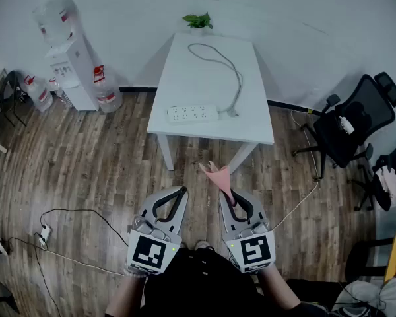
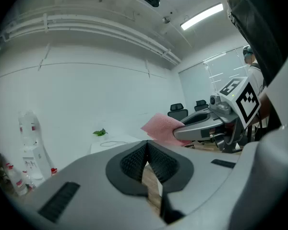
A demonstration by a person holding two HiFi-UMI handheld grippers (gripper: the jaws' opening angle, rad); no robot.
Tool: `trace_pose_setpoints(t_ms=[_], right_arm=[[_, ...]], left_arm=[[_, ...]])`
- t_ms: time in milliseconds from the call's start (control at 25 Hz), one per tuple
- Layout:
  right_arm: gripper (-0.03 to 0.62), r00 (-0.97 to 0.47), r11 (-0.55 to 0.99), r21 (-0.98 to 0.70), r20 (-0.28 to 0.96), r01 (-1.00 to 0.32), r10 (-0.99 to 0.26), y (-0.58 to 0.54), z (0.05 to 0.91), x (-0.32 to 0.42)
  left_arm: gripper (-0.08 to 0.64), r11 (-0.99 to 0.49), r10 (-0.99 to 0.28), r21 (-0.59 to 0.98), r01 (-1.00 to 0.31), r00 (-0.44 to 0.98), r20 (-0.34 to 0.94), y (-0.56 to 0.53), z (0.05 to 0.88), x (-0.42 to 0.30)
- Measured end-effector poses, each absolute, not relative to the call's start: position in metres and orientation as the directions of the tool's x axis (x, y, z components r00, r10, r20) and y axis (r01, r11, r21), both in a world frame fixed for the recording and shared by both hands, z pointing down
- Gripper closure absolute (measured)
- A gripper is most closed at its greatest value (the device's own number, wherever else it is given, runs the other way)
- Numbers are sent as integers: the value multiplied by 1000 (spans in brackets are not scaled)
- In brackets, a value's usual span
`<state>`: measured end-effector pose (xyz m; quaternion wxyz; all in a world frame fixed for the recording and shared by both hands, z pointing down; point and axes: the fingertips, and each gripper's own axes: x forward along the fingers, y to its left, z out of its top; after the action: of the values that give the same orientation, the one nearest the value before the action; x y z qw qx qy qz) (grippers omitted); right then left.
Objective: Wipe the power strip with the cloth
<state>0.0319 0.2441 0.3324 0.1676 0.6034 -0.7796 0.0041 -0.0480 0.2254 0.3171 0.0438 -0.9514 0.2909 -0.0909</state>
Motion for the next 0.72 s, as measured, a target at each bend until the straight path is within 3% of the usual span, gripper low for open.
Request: trace_pose_setpoints(t_ms=[720], right_arm=[[537, -215, 268, 187, 260, -945, -941, 241, 332, 21]], left_arm=[[549, -826, -563, -140, -546, 815, 140, 223, 317, -59]])
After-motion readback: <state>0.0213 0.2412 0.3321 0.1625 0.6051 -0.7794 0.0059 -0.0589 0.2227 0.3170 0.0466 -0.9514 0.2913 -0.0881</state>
